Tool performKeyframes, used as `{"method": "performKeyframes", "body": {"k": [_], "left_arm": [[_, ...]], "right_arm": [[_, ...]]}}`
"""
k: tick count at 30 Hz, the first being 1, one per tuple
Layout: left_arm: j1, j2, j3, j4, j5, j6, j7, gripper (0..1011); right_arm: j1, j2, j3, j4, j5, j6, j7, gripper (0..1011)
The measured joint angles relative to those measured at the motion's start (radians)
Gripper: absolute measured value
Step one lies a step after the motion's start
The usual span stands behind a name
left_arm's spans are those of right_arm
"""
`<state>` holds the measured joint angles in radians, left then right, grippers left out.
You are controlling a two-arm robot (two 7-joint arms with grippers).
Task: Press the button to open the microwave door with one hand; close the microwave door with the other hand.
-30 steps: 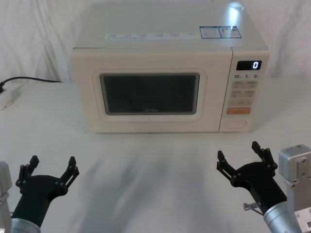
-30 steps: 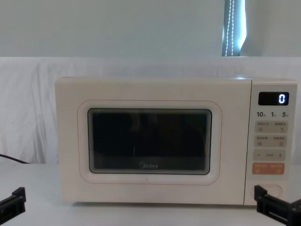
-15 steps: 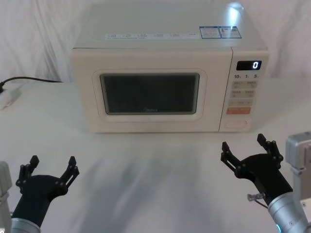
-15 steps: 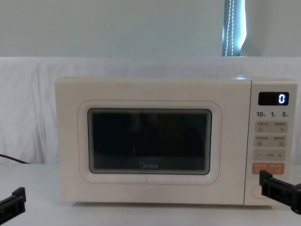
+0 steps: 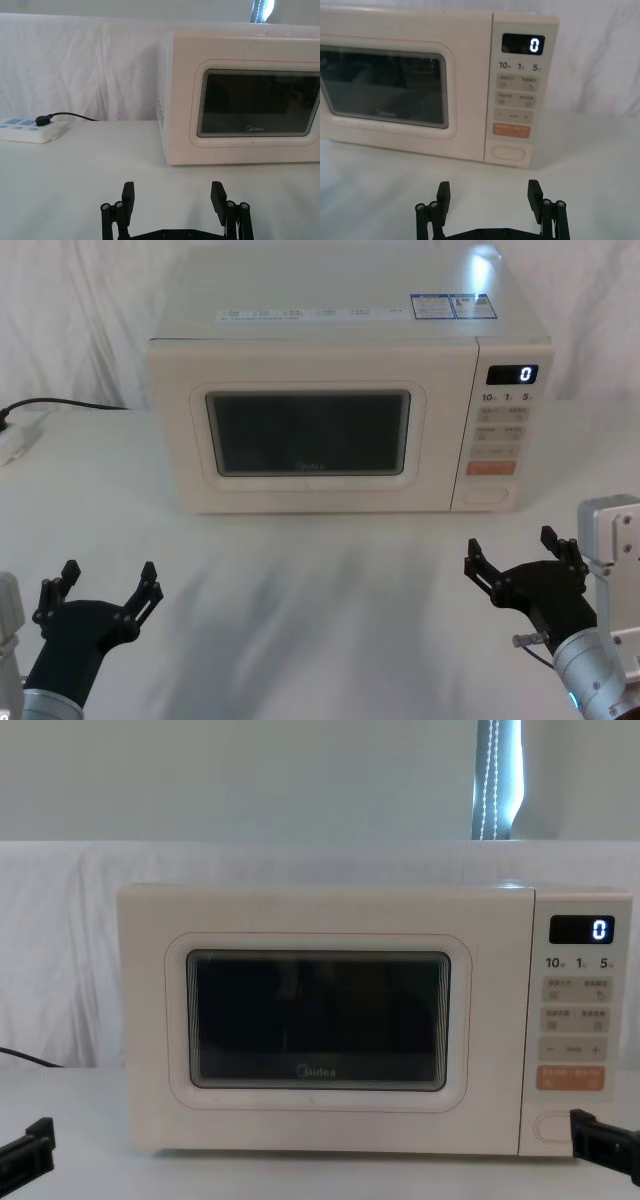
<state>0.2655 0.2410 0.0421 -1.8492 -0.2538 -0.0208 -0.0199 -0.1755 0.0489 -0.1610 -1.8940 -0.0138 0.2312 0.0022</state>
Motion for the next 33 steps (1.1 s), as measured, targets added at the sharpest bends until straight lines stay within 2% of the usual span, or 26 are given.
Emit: {"method": "performKeyframes", "body": {"k": [4,11,21,26,33], "left_arm": [[0.000,0.000,0.000,0.000,0.000,0.000,0.000,1001],[0.000,0.000,0.000,0.000,0.000,0.000,0.000,1001],[0.000,0.000,0.000,0.000,0.000,0.000,0.000,1001],[0.000,0.000,0.000,0.000,0.000,0.000,0.000,1001],[0.000,0.000,0.000,0.000,0.000,0.000,0.000,1001]], "right_arm": [[0.002,-0.013,0.007,0.004,-0.015,0.018,-0.005,1002],[0.004,-0.033,0.019,0.016,-0.037,0.026,-0.006,875],[0.002,-0.049,0.037,0.023,-0.046,-0.001,0.025,586],[-0.001,-0.056,0.041,0.023,-0.048,-0.003,0.030,412],[-0.002,-0.065,0.045,0.021,-0.057,0.006,0.032,218]]}}
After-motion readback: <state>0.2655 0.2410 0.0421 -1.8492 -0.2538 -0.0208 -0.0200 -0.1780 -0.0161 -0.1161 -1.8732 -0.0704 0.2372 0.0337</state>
